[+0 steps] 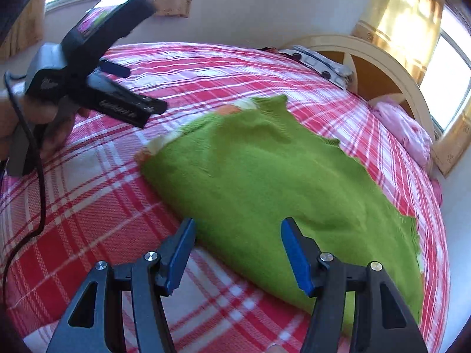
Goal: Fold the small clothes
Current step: 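Move both tools to the striped side edge of the folded sweater, then grasp the striped side edge of the folded sweater with both tools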
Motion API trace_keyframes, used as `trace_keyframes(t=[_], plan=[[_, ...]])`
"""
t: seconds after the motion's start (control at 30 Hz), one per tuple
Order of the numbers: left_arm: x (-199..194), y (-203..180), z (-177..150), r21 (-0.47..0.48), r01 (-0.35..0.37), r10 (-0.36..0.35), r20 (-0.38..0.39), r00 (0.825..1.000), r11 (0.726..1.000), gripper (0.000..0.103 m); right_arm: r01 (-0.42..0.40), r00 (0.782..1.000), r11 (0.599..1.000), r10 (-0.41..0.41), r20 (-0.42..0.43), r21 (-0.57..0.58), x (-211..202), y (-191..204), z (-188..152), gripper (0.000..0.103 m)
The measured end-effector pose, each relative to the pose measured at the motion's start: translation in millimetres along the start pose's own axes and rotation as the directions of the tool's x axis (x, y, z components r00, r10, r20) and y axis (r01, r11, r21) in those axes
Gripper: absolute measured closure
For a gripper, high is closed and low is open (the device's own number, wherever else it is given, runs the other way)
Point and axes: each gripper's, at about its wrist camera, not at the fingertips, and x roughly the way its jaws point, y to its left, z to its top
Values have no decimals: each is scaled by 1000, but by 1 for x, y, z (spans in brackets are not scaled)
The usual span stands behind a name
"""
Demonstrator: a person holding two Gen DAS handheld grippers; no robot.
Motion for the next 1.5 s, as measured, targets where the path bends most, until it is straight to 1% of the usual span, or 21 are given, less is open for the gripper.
trace_keyframes(t=[0.13, 0.33, 0.53, 0.7, 0.83, 0.9, 0.97, 1.03, 1.1, 1.17, 1.2, 1.23, 1.27, 1.4, 1.43, 1.47, 1.5], plan=[[6, 4, 4, -9, 10, -10, -16, 1000, 1000, 0, 15, 999, 998, -13, 31, -65, 1, 22, 9, 42], [15, 5, 9, -15, 22, -22, -28, 999, 1000, 0, 39, 998, 991, -31, 63, -127, 7, 44, 19, 42], [24, 6, 14, -26, 48, -49, -43, 998, 999, 0, 62, 998, 988, -57, 42, -141, 17, 51, 18, 42], [31, 9, 22, -60, 98, -101, -39, 994, 993, 0, 112, 993, 979, -105, 50, -170, 20, 59, 21, 42], [35, 13, 33, -115, 185, -188, -12, 982, 976, 0, 181, 983, 958, -169, 72, -221, 22, 71, 23, 42], [39, 15, 40, -147, 257, -258, 11, 966, 955, 0, 211, 977, 947, -196, 84, -243, 22, 77, 23, 42], [44, 15, 47, -169, 301, -301, 29, 953, 939, 0, 232, 972, 938, -214, 94, -257, 23, 81, 23, 42], [50, 11, 55, -179, 365, -362, 49, 931, 914, 0, 244, 969, 934, -226, 97, -260, 24, 82, 25, 42], [56, 3, 62, -177, 393, -391, 52, 919, 902, 0, 248, 968, 934, -230, 99, -257, 24, 83, 25, 42], [65, -6, 69, -174, 435, -435, 40, 900, 884, 0, 255, 966, 933, -236, 103, -255, 23, 84, 24, 42], [67, -9, 70, -178, 447, -448, 38, 893, 877, 3, 260, 965, 931, -240, 107, -257, 22, 86, 24, 42], [70, -11, 72, -181, 474, -475, 41, 879, 862, 5, 270, 962, 927, -248, 114, -261, 20, 88, 23, 42], [73, -15, 75, -185, 510, -512, 39, 858, 840, 5, 276, 960, 924, -253, 119, -264, 20, 90, 23, 44], [84, -25, 83, -193, 554, -560, 26, 828, 810, 11, 295, 954, 911, -265, 137, -289, 18, 100, 20, 50], [90, -28, 85, -193, 554, -564, 4, 826, 810, 17, 302, 952, 906, -271, 143, -295, 17, 102, 19, 51], [95, -31, 86, -201, 548, -562, -11, 827, 812, 19, 305, 951, 904, -272, 146, -299, 17, 104, 19, 52], [97, -32, 87, -209, 549, -563, -7, 827, 809, 20, 307, 950, 903, -273, 148, -302, 17, 106, 18, 52]])
